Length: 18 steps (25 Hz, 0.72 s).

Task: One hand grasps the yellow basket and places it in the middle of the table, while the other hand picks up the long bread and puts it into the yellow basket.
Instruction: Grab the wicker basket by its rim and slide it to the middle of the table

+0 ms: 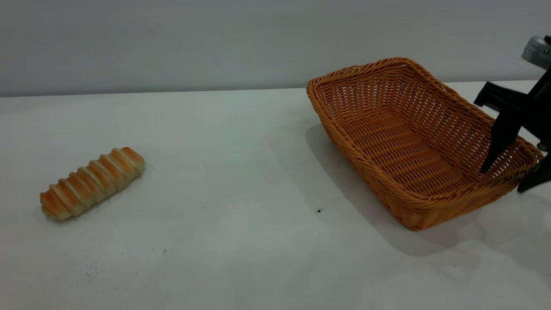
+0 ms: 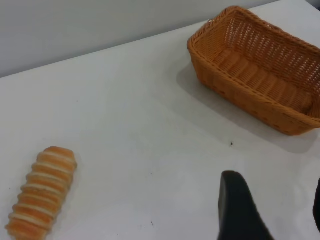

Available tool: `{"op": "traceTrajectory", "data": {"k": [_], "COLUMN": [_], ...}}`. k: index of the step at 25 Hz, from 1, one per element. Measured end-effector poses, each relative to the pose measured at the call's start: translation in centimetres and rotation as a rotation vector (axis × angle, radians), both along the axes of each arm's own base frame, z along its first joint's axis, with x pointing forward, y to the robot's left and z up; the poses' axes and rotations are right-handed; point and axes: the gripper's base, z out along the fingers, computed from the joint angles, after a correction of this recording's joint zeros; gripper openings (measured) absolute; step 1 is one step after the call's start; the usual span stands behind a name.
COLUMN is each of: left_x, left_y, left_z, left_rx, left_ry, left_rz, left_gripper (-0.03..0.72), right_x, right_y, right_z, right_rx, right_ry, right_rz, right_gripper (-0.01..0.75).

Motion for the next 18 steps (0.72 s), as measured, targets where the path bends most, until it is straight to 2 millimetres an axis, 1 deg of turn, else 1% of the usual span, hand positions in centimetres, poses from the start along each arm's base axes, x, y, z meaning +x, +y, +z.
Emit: {"op": "traceTrajectory", "data": {"k": [2,5,11,13,15,18], "left_x": [0.00,0.00,0.00,0.00,0.00,0.00], "left_y": [0.00,0.00,0.00,0.00,0.00,0.00], "left_z": [0.00,0.00,0.00,0.00,0.00,0.00], "left_rx": [0.000,0.000,0.000,0.000,0.000,0.000], "left_ry": [0.000,0.000,0.000,0.000,0.000,0.000], "left_rz": [0.000,0.000,0.000,0.000,0.000,0.000], "left_gripper": [0.418,0.418,0.418,0.418,0.418,0.418], "right_x": [-0.23,-0.31,0.03,0.17,0.37,0.49], "right_y": [0.13,0.17,0.06,0.04,0.04,0.06], "right_z": [-0.46,-0.55,-0.70,-0.68,-0.69,-1.00], "right_rx": [0.006,0.006,-0.005,-0.003,0.004,0.013], "right_ry": [0.035,0.041,0.006,-0.010,-0.028,-0.029], "right_rz": [0.015,0.035,0.026,0.011,-0.013,-0.038], "right_gripper": [0.510,0.547,0.554,0.533,0.489,0.397]}}
